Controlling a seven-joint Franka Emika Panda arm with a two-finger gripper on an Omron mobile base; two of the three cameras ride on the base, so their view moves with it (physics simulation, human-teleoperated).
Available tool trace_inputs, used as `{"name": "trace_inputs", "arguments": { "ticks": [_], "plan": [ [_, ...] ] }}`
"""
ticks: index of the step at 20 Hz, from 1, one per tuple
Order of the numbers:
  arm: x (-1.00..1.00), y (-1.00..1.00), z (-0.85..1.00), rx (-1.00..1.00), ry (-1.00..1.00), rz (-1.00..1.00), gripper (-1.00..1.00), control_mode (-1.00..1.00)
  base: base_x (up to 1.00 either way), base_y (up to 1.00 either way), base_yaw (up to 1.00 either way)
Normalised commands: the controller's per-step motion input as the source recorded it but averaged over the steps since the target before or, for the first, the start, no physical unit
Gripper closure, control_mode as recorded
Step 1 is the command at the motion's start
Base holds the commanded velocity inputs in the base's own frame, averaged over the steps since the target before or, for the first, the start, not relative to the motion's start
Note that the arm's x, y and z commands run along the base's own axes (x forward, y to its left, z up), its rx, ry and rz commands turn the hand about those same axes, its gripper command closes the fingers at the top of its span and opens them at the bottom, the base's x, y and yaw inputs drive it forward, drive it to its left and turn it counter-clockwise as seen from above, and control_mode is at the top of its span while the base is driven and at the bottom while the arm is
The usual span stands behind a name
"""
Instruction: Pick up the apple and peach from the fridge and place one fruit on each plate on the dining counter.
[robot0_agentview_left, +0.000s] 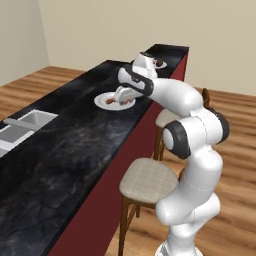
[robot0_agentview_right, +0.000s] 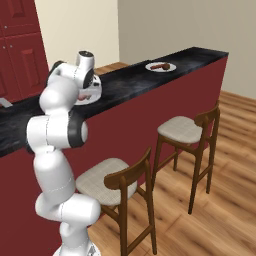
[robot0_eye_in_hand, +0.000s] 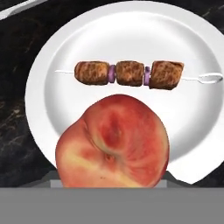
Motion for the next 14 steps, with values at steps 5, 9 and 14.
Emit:
{"name": "trace_inputs", "arguments": {
  "ticks": [5,9,14],
  "plan": [
    [0.05,0.03,-0.25,-0.06,0.05,0.03,1.0,-1.0,0.0,0.0,0.0],
    [0.04,0.05,0.04,-0.03,0.0,0.05,1.0,-1.0,0.0,0.0,0.0],
    [0.0,0.08,0.07,-0.03,0.01,0.05,-1.0,-1.0,0.0,0.0,0.0]
  ]
}}
